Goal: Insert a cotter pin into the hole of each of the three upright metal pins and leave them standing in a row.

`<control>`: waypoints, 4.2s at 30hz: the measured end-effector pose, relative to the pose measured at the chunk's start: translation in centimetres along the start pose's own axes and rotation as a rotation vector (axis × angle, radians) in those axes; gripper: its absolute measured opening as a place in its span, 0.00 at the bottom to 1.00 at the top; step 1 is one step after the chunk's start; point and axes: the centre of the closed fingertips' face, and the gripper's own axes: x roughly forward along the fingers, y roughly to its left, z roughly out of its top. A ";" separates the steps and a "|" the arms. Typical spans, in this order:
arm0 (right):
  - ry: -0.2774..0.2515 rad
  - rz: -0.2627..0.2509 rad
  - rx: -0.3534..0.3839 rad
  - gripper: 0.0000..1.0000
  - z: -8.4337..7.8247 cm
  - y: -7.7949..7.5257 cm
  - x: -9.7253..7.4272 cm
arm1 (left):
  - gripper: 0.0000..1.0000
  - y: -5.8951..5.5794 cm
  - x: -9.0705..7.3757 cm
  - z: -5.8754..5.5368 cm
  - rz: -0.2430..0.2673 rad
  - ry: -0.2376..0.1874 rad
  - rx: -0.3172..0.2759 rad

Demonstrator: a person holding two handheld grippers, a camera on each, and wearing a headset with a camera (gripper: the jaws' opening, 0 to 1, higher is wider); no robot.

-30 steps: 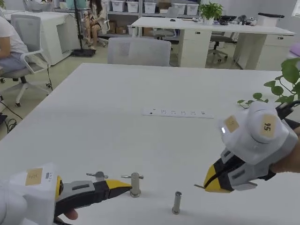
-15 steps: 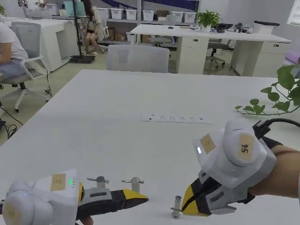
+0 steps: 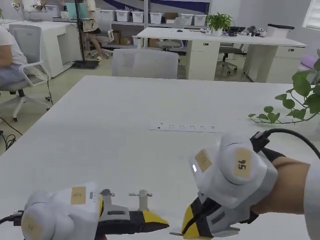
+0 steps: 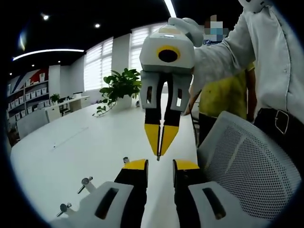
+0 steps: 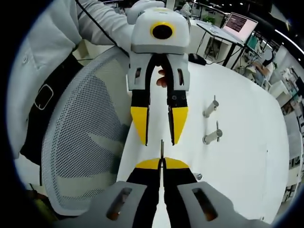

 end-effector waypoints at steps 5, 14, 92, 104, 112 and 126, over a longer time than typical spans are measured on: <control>0.004 0.015 -0.007 0.01 0.2 0.2 0.1 | 0.17 -0.2 0.4 0.1 -0.017 0.006 0.009; 0.015 0.028 -0.017 0.01 0.4 0.2 0.1 | 0.11 -0.2 0.6 0.1 -0.023 0.013 0.026; -0.340 0.564 0.325 0.10 1.5 6.2 -0.5 | 0.00 -5.3 -0.6 0.8 -0.286 -0.001 0.133; -0.301 0.462 0.248 0.05 1.3 5.6 -0.2 | 0.00 -4.9 -0.4 0.5 -0.266 0.015 0.122; -0.251 0.318 0.181 0.04 1.0 4.4 0.3 | 0.00 -3.8 -0.1 0.0 -0.218 0.011 0.051; -0.182 0.086 0.130 0.03 0.8 2.3 0.5 | 0.00 -1.7 0.1 -0.8 -0.127 0.011 -0.026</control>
